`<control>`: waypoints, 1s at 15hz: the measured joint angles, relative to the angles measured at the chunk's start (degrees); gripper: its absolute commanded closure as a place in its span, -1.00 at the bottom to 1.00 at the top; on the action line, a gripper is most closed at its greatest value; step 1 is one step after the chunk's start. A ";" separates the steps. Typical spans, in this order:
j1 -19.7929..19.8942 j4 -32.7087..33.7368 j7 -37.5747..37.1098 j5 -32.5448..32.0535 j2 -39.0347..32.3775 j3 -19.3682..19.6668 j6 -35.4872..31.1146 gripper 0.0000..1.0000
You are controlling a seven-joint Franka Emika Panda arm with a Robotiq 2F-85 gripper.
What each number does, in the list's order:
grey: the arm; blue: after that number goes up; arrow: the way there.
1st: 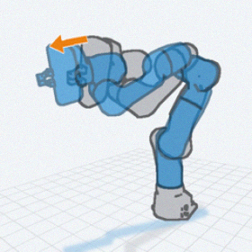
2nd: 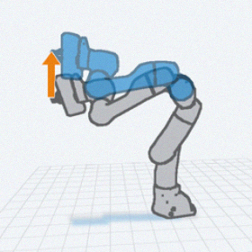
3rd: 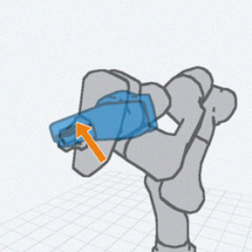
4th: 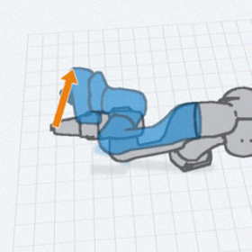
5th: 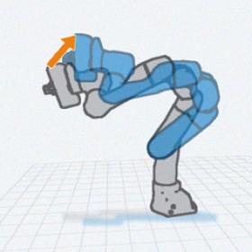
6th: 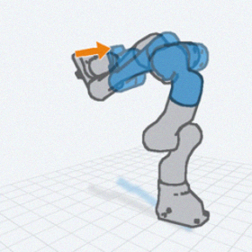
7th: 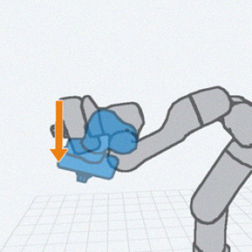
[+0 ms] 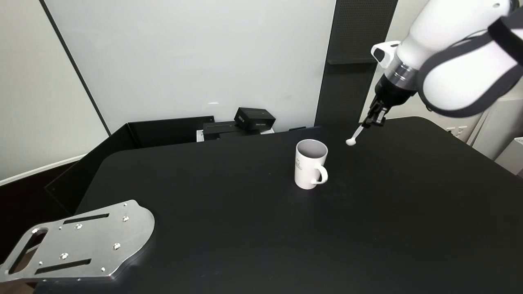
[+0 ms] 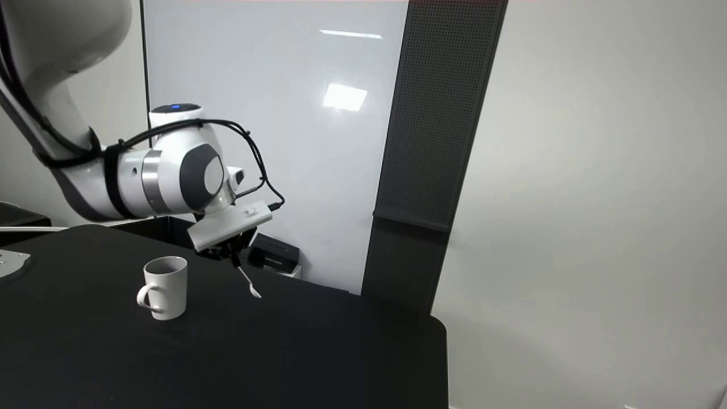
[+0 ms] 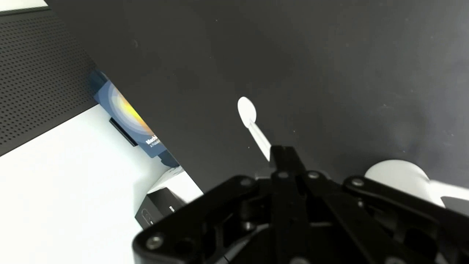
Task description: Take the spoon from the cup and put it on the table
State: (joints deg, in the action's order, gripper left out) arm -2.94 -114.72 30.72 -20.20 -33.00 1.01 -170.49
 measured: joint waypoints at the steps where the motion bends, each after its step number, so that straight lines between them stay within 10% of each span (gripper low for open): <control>1: -1.73 -1.47 -2.29 -2.54 -0.52 2.81 -3.52 0.99; 4: -9.95 -4.33 -6.48 -4.86 -2.77 13.60 -12.12 0.99; 5: -12.98 -4.91 -7.28 -4.70 -3.67 17.01 -14.08 0.47; 9: -22.98 -5.93 -9.44 -1.42 -6.91 26.23 -17.08 0.05; 12: -24.59 -5.84 -10.04 1.48 -6.83 25.97 -13.78 -0.35; 15: -17.20 -5.07 -8.98 2.85 -2.41 16.06 -1.90 -0.74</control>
State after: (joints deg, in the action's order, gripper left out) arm -20.14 -119.78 21.74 -17.35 -35.41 17.07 -172.39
